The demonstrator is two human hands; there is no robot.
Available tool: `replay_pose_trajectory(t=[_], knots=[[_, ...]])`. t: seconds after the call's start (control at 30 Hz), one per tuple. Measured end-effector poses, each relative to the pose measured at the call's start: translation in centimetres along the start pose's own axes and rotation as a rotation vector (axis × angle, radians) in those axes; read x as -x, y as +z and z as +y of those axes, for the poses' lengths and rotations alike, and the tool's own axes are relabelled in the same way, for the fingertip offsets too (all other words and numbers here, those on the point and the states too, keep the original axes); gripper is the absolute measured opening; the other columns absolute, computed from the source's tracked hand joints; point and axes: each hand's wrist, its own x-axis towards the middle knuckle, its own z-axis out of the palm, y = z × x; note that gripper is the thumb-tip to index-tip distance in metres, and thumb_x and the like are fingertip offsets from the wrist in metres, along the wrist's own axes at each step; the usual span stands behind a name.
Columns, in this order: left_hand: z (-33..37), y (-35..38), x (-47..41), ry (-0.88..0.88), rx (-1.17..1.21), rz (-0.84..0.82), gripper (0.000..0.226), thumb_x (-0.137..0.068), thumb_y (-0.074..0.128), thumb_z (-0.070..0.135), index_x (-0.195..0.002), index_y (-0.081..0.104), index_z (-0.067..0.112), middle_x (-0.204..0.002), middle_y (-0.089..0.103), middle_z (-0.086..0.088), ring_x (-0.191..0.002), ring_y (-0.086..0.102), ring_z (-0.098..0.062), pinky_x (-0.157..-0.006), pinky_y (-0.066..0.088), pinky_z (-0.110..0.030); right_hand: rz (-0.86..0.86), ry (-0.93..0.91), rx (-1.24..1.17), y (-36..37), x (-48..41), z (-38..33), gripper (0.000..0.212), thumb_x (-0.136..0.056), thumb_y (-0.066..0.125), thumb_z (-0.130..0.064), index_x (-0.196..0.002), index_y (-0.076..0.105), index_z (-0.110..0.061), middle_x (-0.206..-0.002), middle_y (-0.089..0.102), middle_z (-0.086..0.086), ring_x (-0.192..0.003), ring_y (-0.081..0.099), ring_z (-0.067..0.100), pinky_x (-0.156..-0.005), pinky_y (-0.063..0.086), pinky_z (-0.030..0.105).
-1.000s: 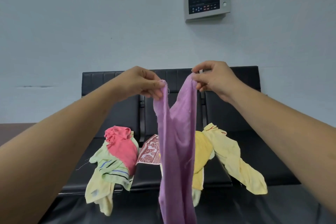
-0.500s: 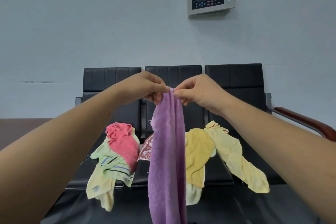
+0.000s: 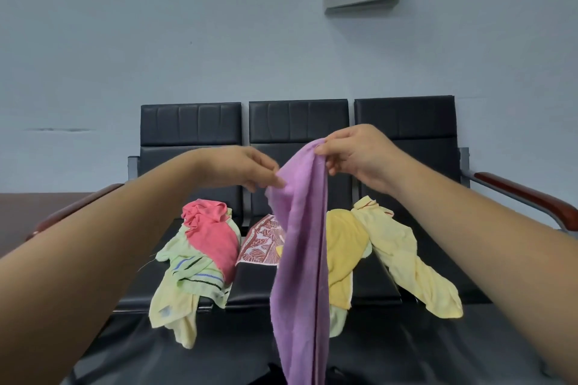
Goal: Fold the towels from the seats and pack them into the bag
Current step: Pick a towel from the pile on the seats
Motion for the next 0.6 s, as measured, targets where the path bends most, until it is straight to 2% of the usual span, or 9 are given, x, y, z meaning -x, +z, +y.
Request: replay_pose_trajectory(t=[0.1, 0.17, 0.2, 0.23, 0.3, 0.37, 0.47, 0.53, 0.6], knots=[[-2.1, 0.2, 0.7, -0.151, -0.076, -0.118, 0.014, -0.091, 0.07, 0.024, -0.08, 0.078, 0.022, -0.112, 0.071, 0.01, -0.103, 0.063, 0.0, -0.096, 0.046, -0.021, 0.061, 0.116, -0.233, -2.0, -0.1, 0.9, 0.007, -0.087, 0.064, 0.004, -0.083, 0.07, 0.003, -0.068, 0.06, 0.009, -0.059, 0.053, 0.017, -0.058, 0.049, 0.026], [-3.1, 0.7, 1.0, -0.176, -0.093, -0.085, 0.02, -0.095, 0.065, 0.018, -0.079, 0.078, 0.019, -0.131, 0.064, 0.012, -0.118, 0.059, 0.002, -0.09, 0.046, -0.009, 0.056, 0.188, -0.321, -3.0, 0.1, 2.0, 0.01, -0.09, 0.061, 0.001, -0.084, 0.069, -0.001, -0.069, 0.061, 0.006, -0.062, 0.054, 0.015, -0.062, 0.05, 0.026], [-3.5, 1.2, 1.0, -0.153, -0.053, -0.049, 0.017, -0.097, 0.063, 0.017, -0.085, 0.075, 0.011, -0.132, 0.064, 0.013, -0.12, 0.059, 0.0, -0.091, 0.047, -0.011, 0.045, 0.205, -0.318, -3.3, 0.2, 2.4, 0.011, -0.091, 0.061, 0.0, -0.084, 0.069, -0.002, -0.069, 0.062, 0.005, -0.063, 0.055, 0.015, -0.065, 0.05, 0.027], [-3.9, 2.0, 0.8, -0.115, 0.028, 0.001, 0.016, -0.097, 0.063, 0.019, -0.091, 0.07, 0.006, -0.13, 0.067, 0.011, -0.121, 0.061, -0.004, -0.097, 0.049, -0.018, 0.033, 0.21, -0.288, -3.4, 0.3, 2.8, 0.011, -0.091, 0.061, -0.001, -0.085, 0.07, -0.001, -0.07, 0.062, 0.005, -0.064, 0.055, 0.015, -0.067, 0.05, 0.028], [-3.9, 4.1, 0.4, -0.033, 0.214, 0.132, 0.021, -0.094, 0.067, 0.03, -0.099, 0.064, 0.01, -0.126, 0.069, 0.006, -0.121, 0.063, -0.009, -0.107, 0.048, -0.036, -0.004, 0.186, -0.2, -3.0, 0.4, 3.2, 0.01, -0.091, 0.062, -0.002, -0.093, 0.071, 0.003, -0.078, 0.066, 0.009, -0.071, 0.06, 0.018, -0.072, 0.053, 0.031], [-3.5, 6.5, -0.3, 0.018, 0.323, 0.206, 0.034, -0.09, 0.071, 0.038, -0.113, 0.063, 0.016, -0.126, 0.069, 0.005, -0.121, 0.062, -0.012, -0.108, 0.048, -0.045, -0.047, 0.143, -0.14, -2.2, 0.6, 3.2, 0.017, -0.092, 0.061, -0.001, -0.103, 0.07, 0.008, -0.087, 0.068, 0.012, -0.08, 0.065, 0.021, -0.075, 0.058, 0.03], [-2.6, 9.7, -1.3, 0.009, 0.325, 0.089, 0.041, -0.09, 0.073, 0.037, -0.126, 0.062, 0.023, -0.121, 0.071, 0.007, -0.115, 0.066, -0.013, -0.1, 0.053, -0.039, -0.06, 0.125, -0.139, -1.0, 0.8, 2.9, 0.019, -0.092, 0.06, 0.0, -0.105, 0.069, 0.01, -0.089, 0.067, 0.015, -0.084, 0.066, 0.024, -0.078, 0.059, 0.034], [-2.7, 10.8, -1.8, -0.04, 0.177, 0.096, 0.03, -0.09, 0.074, 0.035, -0.116, 0.07, 0.021, -0.108, 0.076, 0.005, -0.101, 0.072, -0.012, -0.092, 0.057, -0.031, -0.017, 0.138, -0.155, -0.8, 0.8, 2.9, 0.014, -0.091, 0.061, 0.0, -0.1, 0.069, 0.006, -0.09, 0.067, 0.017, -0.086, 0.065, 0.028, -0.086, 0.058, 0.042], [-3.5, 10.9, -2.2, -0.061, 0.042, 0.177, 0.02, -0.09, 0.074, 0.031, -0.101, 0.075, 0.015, -0.095, 0.078, 0.0, -0.09, 0.074, -0.015, -0.083, 0.058, -0.026, 0.028, 0.159, -0.156, -1.2, 0.8, 3.1, 0.011, -0.091, 0.061, 0.0, -0.095, 0.07, 0.003, -0.089, 0.067, 0.016, -0.087, 0.065, 0.029, -0.091, 0.057, 0.046]])
